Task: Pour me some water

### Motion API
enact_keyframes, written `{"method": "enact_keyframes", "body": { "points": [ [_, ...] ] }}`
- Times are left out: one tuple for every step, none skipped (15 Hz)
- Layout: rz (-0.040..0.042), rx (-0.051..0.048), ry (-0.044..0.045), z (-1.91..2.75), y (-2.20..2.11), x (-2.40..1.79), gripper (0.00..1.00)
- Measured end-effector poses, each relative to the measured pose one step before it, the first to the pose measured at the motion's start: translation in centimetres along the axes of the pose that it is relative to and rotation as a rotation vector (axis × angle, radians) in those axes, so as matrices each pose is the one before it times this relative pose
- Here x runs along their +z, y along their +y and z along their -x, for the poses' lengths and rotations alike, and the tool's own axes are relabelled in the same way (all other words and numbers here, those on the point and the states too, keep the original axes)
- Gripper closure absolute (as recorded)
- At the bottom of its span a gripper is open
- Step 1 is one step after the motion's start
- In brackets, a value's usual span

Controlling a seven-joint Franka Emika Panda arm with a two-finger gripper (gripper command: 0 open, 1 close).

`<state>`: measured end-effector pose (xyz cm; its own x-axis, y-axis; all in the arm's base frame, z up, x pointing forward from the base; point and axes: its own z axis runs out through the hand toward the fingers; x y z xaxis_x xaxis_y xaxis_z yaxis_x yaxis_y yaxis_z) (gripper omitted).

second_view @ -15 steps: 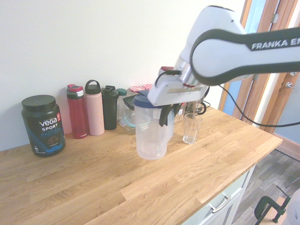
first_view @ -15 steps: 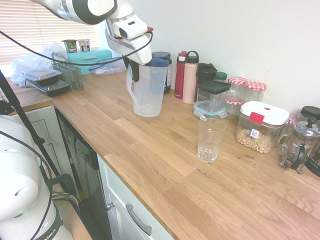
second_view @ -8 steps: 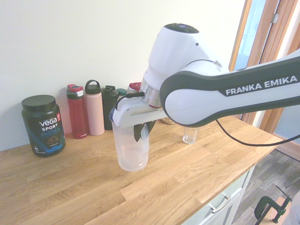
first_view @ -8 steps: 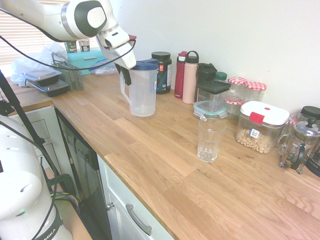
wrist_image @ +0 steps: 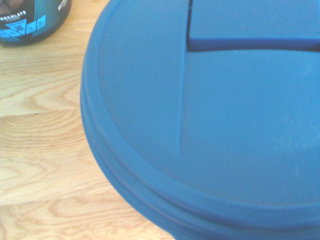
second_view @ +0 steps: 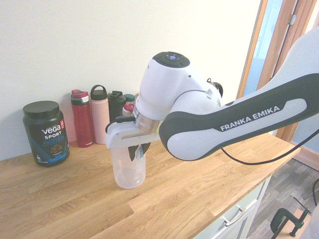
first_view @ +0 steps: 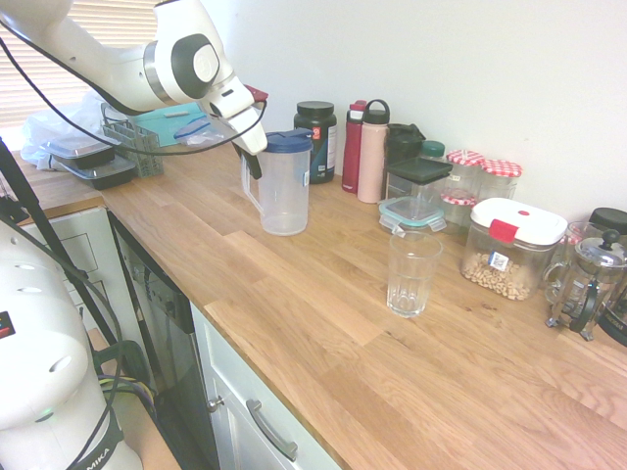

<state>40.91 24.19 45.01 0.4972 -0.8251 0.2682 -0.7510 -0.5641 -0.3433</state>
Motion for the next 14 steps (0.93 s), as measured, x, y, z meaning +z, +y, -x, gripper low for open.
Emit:
{"method": "enact_keyframes", "body": {
  "points": [
    [-0.00625, 0.00087, 0.00332, 0.189, -0.055, 0.086, 0.00],
    [-0.00257, 0.00145, 0.00442, 0.162, 0.000, 0.052, 0.00],
    [-0.00355, 0.00232, 0.00402, 0.160, 0.012, 0.037, 0.00],
    [-0.00342, 0.00188, 0.00209, 0.121, 0.003, 0.016, 0.00],
    [-0.00013, 0.00072, 0.00232, 0.101, 0.027, 0.064, 0.00],
    [-0.00117, 0.00047, 0.00156, -0.029, -0.008, 0.006, 0.00],
    [-0.00055, 0.00183, -0.00008, -0.100, 0.001, -0.013, 0.00],
    [-0.00037, 0.00434, -0.00072, -0.214, 0.009, -0.016, 0.00],
    [0.00063, 0.00537, -0.00082, -0.263, 0.022, -0.005, 0.00],
    [0.00617, 0.00375, -0.00293, -0.253, 0.079, 0.035, 0.00],
    [0.01554, -0.00424, -0.00517, 0.047, 0.172, 0.107, 0.00],
    [0.02248, -0.01419, -0.01074, 0.483, 0.251, 0.162, 0.00],
    [0.02537, -0.02070, -0.01958, 0.753, 0.303, 0.074, 0.00],
    [0.02339, -0.02664, -0.02837, 1.021, 0.270, -0.059, 0.00]
  ]
}}
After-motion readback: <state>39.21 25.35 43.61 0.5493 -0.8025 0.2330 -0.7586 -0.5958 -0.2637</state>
